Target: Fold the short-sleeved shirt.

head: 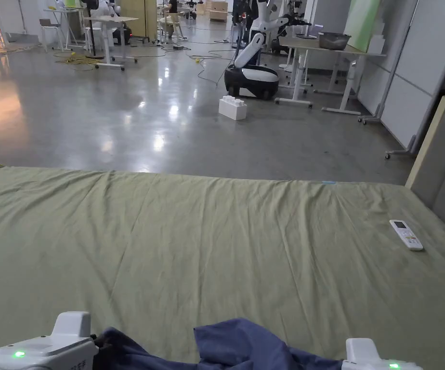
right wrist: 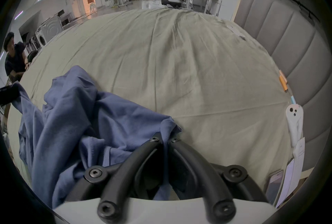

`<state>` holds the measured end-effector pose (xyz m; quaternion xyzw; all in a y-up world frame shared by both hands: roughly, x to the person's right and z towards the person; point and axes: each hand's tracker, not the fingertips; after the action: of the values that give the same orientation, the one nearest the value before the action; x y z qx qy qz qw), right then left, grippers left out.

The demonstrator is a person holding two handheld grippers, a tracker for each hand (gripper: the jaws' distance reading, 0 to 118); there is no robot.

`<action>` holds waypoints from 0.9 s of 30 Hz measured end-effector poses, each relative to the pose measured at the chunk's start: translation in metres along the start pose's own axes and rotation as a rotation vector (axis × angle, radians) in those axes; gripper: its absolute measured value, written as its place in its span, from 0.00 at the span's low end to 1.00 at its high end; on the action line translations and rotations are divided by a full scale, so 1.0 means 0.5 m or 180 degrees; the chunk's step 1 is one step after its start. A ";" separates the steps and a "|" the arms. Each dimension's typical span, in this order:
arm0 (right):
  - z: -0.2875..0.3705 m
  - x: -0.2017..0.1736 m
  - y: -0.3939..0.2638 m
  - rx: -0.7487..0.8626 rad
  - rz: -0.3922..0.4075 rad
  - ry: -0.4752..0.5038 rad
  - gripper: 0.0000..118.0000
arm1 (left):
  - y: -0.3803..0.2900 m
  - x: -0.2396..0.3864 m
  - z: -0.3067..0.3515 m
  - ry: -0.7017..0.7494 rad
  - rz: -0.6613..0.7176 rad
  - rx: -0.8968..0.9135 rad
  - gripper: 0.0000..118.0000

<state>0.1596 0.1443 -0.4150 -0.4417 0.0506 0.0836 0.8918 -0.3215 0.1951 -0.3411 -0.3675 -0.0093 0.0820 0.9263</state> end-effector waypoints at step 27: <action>0.543 0.101 0.302 0.2265 -0.0123 -0.0458 0.04 | 0.354 -0.095 0.454 0.0539 0.0003 0.1478 0.04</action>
<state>0.1843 0.4557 -0.3765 -0.0976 0.0053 0.0748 0.9924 -0.4116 0.4685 -0.2943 -0.1503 0.0877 0.0512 0.9834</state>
